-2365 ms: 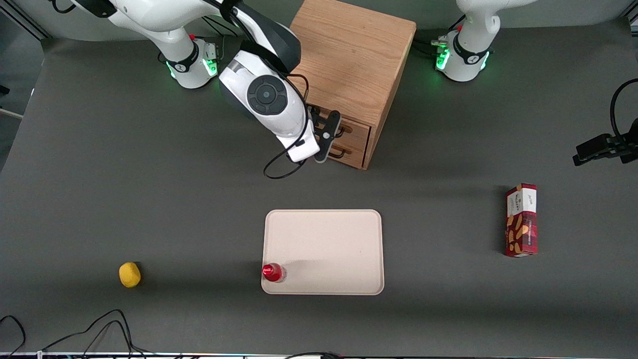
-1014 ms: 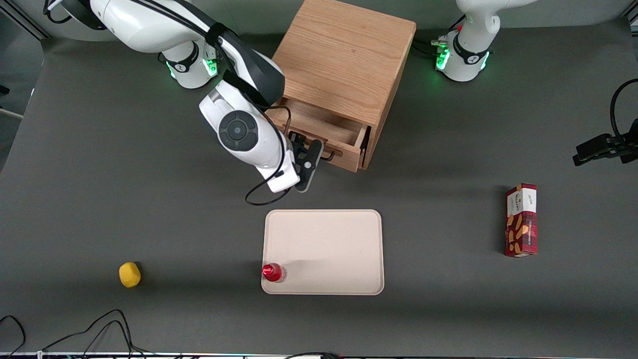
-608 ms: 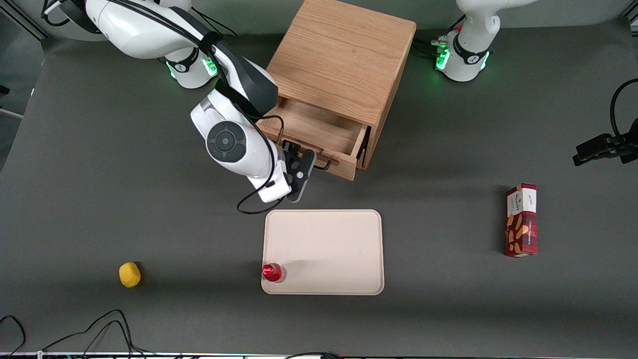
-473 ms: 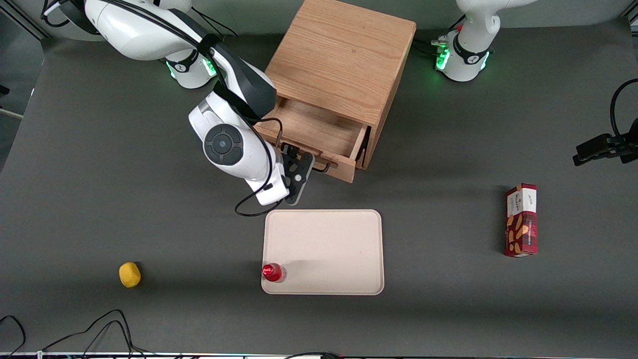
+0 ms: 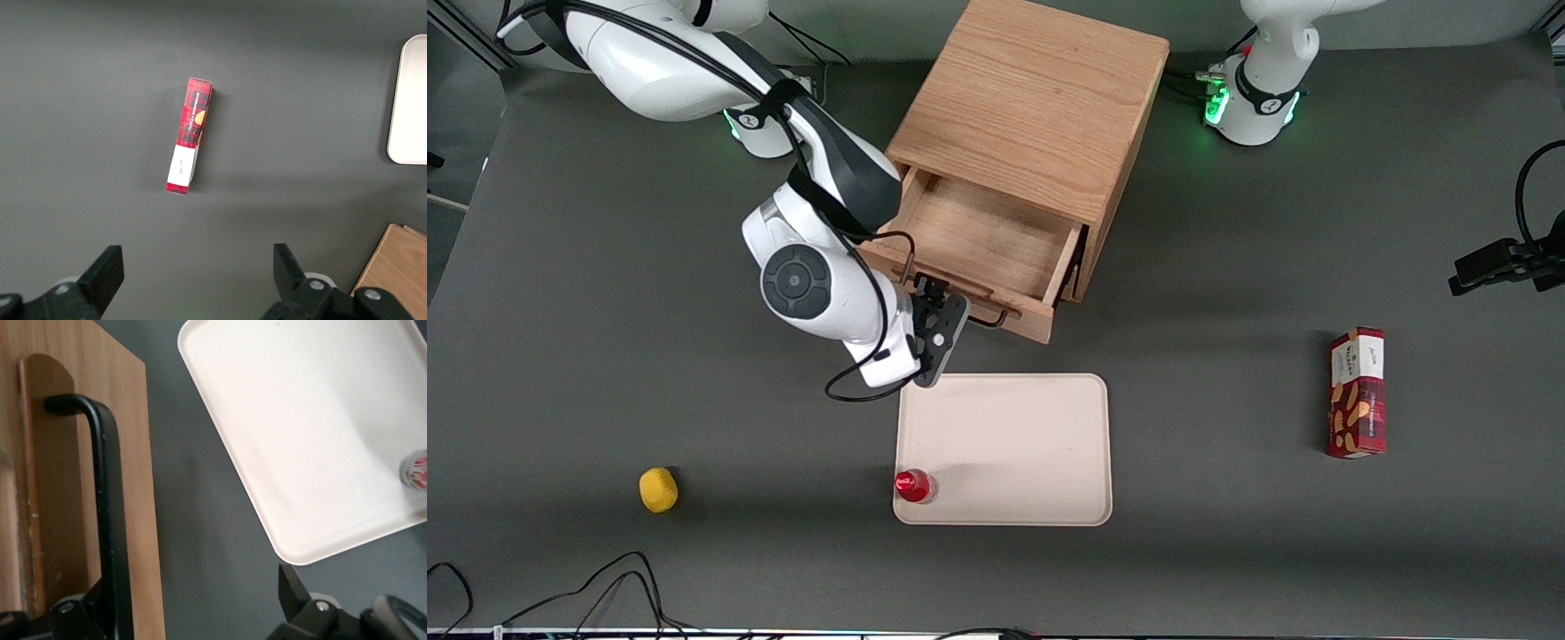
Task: Open upper drawer
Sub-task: 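Pull the upper drawer handle outward from the cabinet with the right gripper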
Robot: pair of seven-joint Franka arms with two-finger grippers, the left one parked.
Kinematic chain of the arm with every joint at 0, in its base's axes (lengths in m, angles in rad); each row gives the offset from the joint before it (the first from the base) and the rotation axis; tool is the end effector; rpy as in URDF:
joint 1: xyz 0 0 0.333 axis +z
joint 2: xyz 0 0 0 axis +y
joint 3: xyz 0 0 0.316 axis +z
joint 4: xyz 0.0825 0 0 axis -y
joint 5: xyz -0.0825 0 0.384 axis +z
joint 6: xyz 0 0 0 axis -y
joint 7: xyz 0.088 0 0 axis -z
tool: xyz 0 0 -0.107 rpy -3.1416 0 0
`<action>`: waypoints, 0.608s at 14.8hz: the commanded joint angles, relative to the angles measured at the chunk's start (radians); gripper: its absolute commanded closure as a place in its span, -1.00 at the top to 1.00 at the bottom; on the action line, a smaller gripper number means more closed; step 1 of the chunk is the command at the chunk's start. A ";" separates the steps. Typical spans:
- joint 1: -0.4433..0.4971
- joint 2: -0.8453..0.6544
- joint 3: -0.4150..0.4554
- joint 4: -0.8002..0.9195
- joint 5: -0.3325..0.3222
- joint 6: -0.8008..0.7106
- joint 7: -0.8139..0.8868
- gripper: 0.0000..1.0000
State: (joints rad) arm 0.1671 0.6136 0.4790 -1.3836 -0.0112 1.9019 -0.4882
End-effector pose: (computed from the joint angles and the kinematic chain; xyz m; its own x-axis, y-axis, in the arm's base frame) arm 0.6050 0.3696 0.3822 0.4910 0.8669 0.0863 0.8542 -0.4596 -0.2433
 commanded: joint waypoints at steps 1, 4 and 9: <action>0.000 0.028 -0.008 0.055 -0.009 -0.009 -0.021 1.00; -0.009 0.034 -0.011 0.063 -0.009 -0.007 -0.021 1.00; -0.011 0.061 -0.026 0.103 -0.010 -0.006 -0.021 1.00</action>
State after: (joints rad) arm 0.1572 0.6347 0.4599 -1.3410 -0.0112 1.9019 -0.4891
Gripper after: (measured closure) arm 0.000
